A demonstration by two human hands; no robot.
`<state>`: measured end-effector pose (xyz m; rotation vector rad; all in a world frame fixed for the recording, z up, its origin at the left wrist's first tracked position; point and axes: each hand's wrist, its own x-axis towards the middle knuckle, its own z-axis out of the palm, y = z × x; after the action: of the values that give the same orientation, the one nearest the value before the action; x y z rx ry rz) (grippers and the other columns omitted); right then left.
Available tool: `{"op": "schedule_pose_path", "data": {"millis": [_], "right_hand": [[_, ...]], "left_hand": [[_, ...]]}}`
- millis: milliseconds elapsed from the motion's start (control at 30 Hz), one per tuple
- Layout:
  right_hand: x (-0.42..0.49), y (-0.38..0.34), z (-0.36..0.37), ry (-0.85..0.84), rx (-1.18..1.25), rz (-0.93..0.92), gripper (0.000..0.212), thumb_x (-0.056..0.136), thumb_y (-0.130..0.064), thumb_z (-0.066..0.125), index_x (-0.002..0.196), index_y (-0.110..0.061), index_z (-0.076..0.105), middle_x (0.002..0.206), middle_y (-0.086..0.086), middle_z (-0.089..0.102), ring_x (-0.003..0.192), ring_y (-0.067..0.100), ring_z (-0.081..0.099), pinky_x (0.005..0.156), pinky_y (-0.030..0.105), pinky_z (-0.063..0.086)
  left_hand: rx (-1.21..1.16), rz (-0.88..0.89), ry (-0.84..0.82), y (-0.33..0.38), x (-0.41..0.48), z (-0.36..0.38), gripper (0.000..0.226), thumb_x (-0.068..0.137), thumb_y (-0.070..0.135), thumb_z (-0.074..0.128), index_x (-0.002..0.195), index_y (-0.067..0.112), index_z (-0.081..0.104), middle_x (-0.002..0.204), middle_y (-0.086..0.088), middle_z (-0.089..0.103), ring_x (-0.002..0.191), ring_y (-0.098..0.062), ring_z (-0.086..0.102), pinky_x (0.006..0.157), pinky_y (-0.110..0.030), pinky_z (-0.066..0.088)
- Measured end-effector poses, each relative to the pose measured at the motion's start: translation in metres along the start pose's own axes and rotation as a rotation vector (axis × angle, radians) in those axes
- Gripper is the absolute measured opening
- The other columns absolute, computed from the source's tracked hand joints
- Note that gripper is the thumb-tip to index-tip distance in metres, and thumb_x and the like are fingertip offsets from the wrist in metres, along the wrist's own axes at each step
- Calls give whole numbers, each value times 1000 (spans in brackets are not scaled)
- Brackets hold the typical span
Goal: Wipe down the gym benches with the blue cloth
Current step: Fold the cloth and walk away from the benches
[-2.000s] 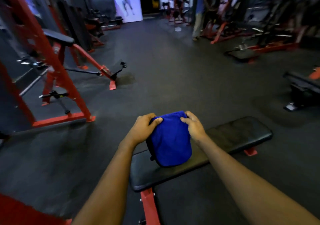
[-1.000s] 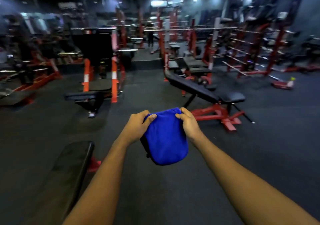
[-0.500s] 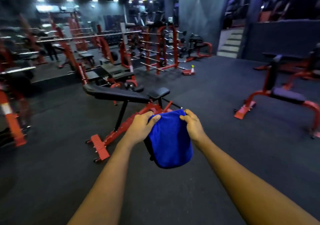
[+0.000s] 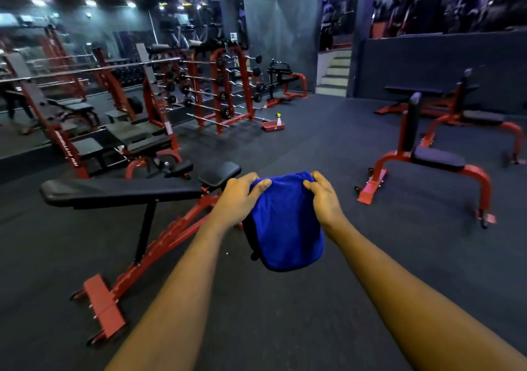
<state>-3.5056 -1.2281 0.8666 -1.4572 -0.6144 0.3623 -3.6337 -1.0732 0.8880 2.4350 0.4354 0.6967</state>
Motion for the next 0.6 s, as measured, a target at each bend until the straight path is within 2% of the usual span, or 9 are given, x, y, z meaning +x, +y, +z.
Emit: {"op": "schedule_pose_path", "data": {"millis": [133, 300, 400, 467, 600], "right_hand": [[100, 5, -8, -3, -40, -16, 16, 98, -14, 47, 82, -15, 48, 77, 1, 49, 74, 15, 46, 71, 32, 38], [219, 31, -8, 23, -135, -38, 19, 103, -23, 44, 87, -12, 46, 78, 0, 49, 71, 10, 45, 67, 28, 39], [305, 53, 0, 55, -189, -61, 22, 105, -26, 40, 87, -14, 42, 75, -3, 47, 66, 8, 43, 61, 21, 39], [358, 58, 5, 70, -235, -76, 23, 106, -27, 38, 87, -15, 41, 76, -3, 45, 65, 7, 42, 55, 14, 38], [481, 66, 20, 101, -262, -80, 27, 106, -31, 37, 99, -7, 46, 78, -2, 48, 68, 8, 45, 60, 23, 38]], "left_hand": [[-29, -11, -2, -16, 95, 13, 42, 98, 51, 47, 70, 20, 49, 62, 3, 52, 56, -7, 47, 53, -19, 33], [-90, -20, -8, -58, 207, 44, 39, 97, 52, 47, 70, 25, 51, 61, 8, 52, 55, -3, 48, 52, -17, 36], [-104, -10, -81, -104, 286, 60, 38, 94, 51, 53, 77, 18, 53, 65, 5, 53, 56, -3, 48, 54, -19, 36], [-141, 13, -154, -128, 332, 65, 30, 91, 45, 63, 82, 19, 52, 68, 8, 53, 59, -1, 48, 56, -18, 38], [-179, 25, -176, -180, 444, 75, 14, 93, 25, 64, 89, 22, 51, 82, 6, 60, 70, 0, 56, 62, -15, 39]]}}
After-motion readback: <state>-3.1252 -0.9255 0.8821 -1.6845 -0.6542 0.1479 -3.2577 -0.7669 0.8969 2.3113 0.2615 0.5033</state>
